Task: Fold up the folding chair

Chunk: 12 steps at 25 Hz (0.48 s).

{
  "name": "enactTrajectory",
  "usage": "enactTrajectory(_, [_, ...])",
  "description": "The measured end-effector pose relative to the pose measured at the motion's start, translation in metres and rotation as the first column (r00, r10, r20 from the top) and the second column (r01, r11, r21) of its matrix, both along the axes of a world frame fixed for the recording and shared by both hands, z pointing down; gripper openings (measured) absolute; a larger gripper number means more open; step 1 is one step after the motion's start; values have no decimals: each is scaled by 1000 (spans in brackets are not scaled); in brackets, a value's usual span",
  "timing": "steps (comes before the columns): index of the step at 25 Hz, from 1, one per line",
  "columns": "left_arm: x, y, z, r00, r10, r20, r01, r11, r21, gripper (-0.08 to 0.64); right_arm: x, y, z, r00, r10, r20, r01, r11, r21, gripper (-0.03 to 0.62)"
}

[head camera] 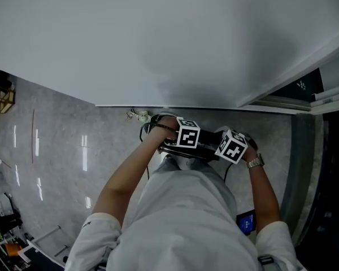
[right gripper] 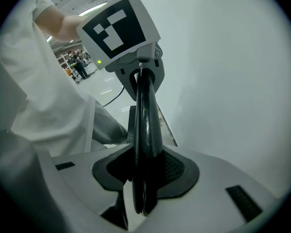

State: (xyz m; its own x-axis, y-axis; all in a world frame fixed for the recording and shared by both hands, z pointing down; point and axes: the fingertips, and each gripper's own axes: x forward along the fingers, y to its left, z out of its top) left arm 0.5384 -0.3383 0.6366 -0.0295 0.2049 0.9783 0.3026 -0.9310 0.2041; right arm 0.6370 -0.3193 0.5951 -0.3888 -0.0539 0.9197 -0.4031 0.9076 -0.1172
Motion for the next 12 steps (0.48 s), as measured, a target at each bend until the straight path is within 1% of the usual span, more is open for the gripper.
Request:
enactTrajectory(4, [-3,-6,0,1000,-26,-5,26,1000,8,64,-3,-8,0,1000,-26,6,26,1000,10,126])
enactTrajectory(12, [-25,8,-8,997,-60,-50,62,997,47,64,-25,-2,-7,998,-60,-20,60,997,37,127])
